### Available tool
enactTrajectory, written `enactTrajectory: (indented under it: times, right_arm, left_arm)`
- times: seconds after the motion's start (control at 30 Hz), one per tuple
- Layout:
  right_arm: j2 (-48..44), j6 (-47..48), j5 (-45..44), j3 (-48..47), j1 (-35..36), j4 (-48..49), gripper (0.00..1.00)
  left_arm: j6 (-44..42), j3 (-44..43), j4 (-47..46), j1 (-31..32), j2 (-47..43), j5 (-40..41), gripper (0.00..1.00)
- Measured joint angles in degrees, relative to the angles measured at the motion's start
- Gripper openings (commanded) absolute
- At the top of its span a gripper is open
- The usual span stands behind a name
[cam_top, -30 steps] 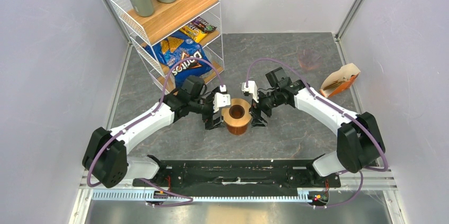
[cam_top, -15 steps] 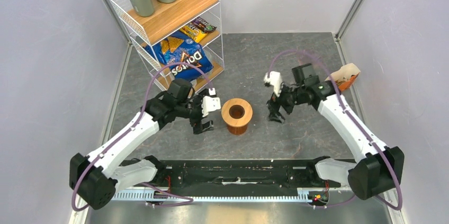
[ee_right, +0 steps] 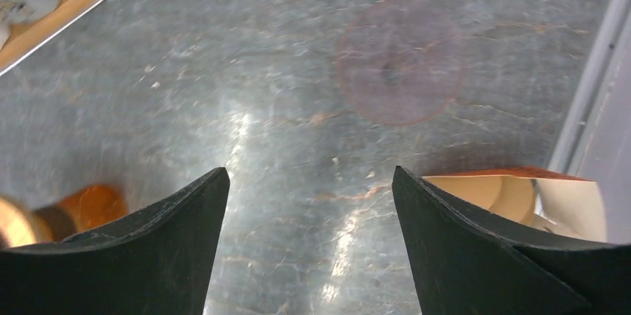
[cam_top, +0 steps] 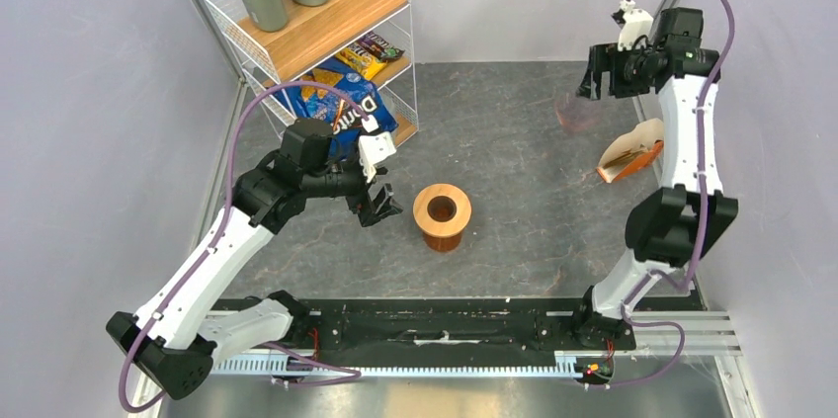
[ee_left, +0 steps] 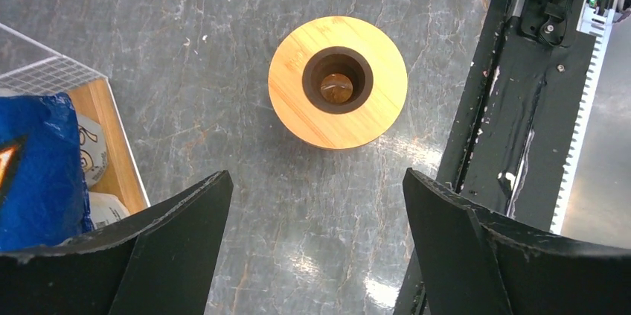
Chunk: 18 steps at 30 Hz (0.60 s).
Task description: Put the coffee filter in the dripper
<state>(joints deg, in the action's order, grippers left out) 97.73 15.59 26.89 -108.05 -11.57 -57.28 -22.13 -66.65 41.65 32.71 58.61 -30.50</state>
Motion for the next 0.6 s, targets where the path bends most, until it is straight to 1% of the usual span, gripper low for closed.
enactTrajectory:
  times: [0.03,0.17,0.3,0.4,0.6]
  right_arm:
    - [2.89,-0.87,-0.7,-2.69,-1.07,-0.15,0.86]
    - [11.89,-2.38,-2.84,-8.37,-3.5,-0.15,0.84]
    - [18.64,-2.71,-5.2,-9.4,-4.76,0.22,0.8]
    - [22.18,-2.99,-6.8,-9.42,-5.22,0.52,0.77]
    - [25.22,-3.5,-7.74,-9.6,-5.49,2.99,0.71]
  left_arm:
    - [0.59,-0.31,0.13,0.0,0.59,0.2,0.92]
    - [1.75,-0.46,0.79,0.0,2.27,1.01,0.92]
    - [2.12,-0.46,1.46,-0.02,2.14,1.86,0.92]
    - [2.21,-0.46,1.49,-0.02,1.57,1.97,0.92]
    - [2.19,-0.46,1.49,-0.02,0.79,2.21,0.91]
